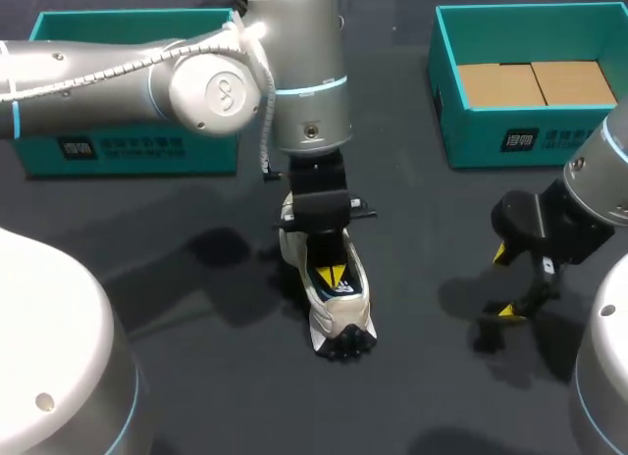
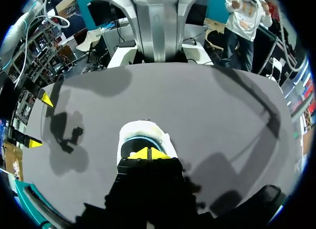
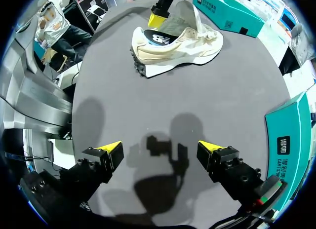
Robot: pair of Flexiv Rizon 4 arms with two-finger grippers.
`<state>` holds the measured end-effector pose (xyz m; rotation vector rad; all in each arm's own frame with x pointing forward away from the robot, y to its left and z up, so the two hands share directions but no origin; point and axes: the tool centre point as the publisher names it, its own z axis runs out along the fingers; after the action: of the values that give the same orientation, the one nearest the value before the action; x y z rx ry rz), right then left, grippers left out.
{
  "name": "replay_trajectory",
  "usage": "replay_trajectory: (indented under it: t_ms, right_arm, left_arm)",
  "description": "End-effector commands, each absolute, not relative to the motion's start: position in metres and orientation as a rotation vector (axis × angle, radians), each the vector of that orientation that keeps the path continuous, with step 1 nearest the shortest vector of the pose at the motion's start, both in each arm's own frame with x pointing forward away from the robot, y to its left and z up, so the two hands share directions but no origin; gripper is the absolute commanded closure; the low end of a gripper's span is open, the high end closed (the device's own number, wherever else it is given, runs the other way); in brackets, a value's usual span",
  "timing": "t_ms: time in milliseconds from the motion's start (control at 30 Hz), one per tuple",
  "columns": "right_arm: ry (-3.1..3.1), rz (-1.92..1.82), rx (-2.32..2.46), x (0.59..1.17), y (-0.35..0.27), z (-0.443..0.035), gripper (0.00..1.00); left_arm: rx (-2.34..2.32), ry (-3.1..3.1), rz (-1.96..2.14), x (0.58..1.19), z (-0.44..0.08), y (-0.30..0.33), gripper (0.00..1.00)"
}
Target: Take the shoe out of the shoebox, open the shoe tongue, remove and reinsert the insole, then place the shoe into the shoebox
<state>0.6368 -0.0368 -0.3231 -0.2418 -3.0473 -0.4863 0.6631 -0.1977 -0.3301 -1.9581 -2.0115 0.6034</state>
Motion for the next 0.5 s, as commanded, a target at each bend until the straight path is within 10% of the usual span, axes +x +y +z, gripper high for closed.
replay_trajectory:
  t_ms: [33,500]
  right_arm:
    - [-3.049,-0.486,-0.242,0.636,-0.037,-0.323,0.0]
    - [-3.049,-0.486,-0.242,0.636,-0.037,-0.323,0.0]
  left_arm:
    - [-1.977,-2.0,0.586,0.659,-0.337,-0.197,1.0]
    - [-1.96,-2.015,0.493,0.66,-0.372,-0.205,1.0]
